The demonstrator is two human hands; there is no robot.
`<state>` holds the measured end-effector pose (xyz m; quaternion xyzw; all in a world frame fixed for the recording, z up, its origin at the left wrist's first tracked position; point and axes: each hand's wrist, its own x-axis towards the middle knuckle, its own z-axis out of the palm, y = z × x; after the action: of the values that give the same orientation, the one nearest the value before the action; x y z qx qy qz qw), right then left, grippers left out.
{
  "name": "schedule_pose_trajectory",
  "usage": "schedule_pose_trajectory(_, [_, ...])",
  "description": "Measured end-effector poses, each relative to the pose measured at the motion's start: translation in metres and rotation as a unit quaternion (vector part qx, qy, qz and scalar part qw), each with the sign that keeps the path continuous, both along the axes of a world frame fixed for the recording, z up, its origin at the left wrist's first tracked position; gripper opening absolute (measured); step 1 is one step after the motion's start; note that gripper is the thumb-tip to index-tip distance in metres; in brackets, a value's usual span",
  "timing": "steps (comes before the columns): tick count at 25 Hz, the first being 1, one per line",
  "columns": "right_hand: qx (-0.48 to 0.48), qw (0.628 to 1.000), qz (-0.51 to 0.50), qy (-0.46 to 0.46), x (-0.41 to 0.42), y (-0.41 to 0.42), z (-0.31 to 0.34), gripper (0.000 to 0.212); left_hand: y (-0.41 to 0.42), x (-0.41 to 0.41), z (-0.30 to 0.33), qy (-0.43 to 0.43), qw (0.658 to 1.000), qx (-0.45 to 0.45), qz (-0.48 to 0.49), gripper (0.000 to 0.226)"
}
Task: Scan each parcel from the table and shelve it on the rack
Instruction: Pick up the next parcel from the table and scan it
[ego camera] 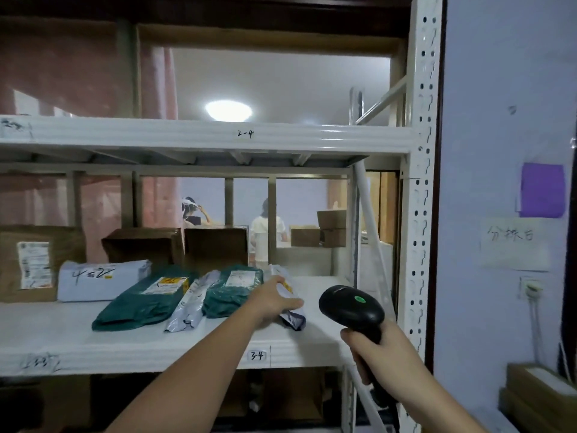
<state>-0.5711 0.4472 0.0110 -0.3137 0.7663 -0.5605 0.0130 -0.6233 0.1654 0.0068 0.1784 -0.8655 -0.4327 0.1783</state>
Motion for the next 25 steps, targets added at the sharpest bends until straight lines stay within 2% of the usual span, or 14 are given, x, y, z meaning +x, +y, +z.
schedule_pose_trajectory(2, [0.000,1.000,-0.003,-0.003,0.001,-0.007,-0.001,0.030,0.001,0.002,0.003,-0.066,0.984,-0.160,0.047,0.090])
schedule_pose_trajectory(5, [0.002,1.000,-0.014,-0.002,0.003,-0.016,-0.008,0.029,0.005,0.012,0.008,-0.115,0.888,-0.431,0.113,0.077])
schedule_pose_trajectory(7, [0.007,1.000,-0.017,-0.005,0.004,-0.020,-0.012,0.030,0.005,0.013,0.008,-0.103,0.852,-0.505,0.086,0.067])
schedule_pose_trajectory(11, [0.020,1.000,-0.017,-0.011,0.004,-0.025,-0.018,0.027,-0.002,0.008,-0.005,-0.129,0.855,-0.499,0.055,0.058])
schedule_pose_trajectory(15, [0.014,0.999,-0.020,-0.025,0.007,-0.024,-0.023,0.027,-0.002,0.006,-0.013,-0.101,0.826,-0.550,0.075,0.049])
schedule_pose_trajectory(18, [0.002,0.999,-0.040,-0.030,0.010,-0.016,-0.026,0.024,0.015,0.008,-0.014,-0.009,0.861,-0.506,0.043,0.043])
schedule_pose_trajectory(21, [0.014,0.997,-0.067,-0.027,0.014,0.000,-0.033,0.021,0.055,0.010,-0.017,0.053,0.901,-0.429,-0.042,0.038])
schedule_pose_trajectory(25, [0.020,0.991,-0.128,-0.037,0.019,0.037,-0.052,0.020,0.122,0.014,-0.027,0.123,0.921,-0.352,-0.111,0.028])
